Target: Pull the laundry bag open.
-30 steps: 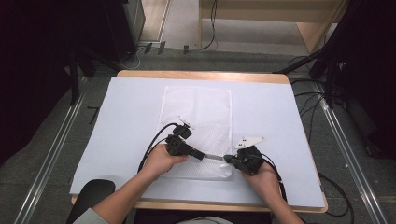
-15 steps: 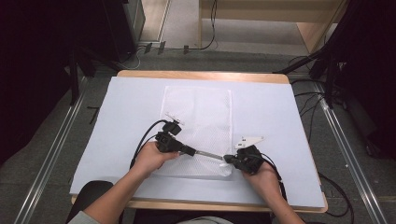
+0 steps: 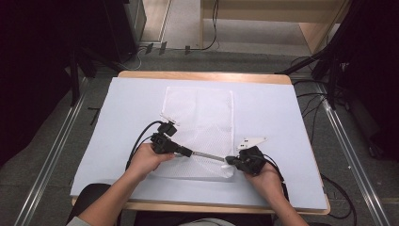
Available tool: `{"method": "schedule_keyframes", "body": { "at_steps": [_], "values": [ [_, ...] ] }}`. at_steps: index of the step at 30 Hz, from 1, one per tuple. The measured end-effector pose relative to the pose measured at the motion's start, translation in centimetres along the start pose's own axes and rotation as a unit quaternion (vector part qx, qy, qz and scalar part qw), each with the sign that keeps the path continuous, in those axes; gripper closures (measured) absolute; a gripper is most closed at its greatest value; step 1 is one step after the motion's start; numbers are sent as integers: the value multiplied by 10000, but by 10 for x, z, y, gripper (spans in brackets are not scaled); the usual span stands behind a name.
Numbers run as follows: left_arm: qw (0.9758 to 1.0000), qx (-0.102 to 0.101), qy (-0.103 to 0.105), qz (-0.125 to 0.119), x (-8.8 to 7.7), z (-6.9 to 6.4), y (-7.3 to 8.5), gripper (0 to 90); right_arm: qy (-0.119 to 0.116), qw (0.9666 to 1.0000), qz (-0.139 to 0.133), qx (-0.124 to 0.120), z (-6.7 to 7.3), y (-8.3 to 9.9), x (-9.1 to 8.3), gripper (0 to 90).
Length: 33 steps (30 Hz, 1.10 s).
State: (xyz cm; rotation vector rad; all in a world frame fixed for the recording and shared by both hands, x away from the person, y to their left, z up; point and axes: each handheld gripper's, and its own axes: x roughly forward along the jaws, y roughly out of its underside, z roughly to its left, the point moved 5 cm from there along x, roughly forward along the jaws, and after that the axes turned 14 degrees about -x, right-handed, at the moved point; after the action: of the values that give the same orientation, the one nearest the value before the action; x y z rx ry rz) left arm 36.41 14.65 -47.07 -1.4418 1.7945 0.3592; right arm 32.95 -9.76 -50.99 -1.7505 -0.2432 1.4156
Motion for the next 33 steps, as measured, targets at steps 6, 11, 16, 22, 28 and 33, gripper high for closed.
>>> {"method": "schedule_keyframes", "body": {
  "at_steps": [6,11,16,22,28,33],
  "values": [
    [10000,27,-11,-7,-1,-1,2,882,-13,10000,0,19,0,0,0,900],
    [9999,-59,11,-101,-10,4,3,883,-38,10000,0,38,-1,0,0,900],
    [10000,-53,25,-33,-12,5,8,883,-51,10000,17,33,-1,0,0,900],
    [9999,-86,-71,-98,-17,10,8,883,-70,9999,-62,-70,-2,1,0,900],
    [9997,-188,-110,-148,-25,17,13,883,-112,9999,-45,-22,-2,1,0,900],
    [9993,-267,-119,-216,-34,24,17,882,-139,9999,-18,-30,-3,1,0,900]
  ]
}}
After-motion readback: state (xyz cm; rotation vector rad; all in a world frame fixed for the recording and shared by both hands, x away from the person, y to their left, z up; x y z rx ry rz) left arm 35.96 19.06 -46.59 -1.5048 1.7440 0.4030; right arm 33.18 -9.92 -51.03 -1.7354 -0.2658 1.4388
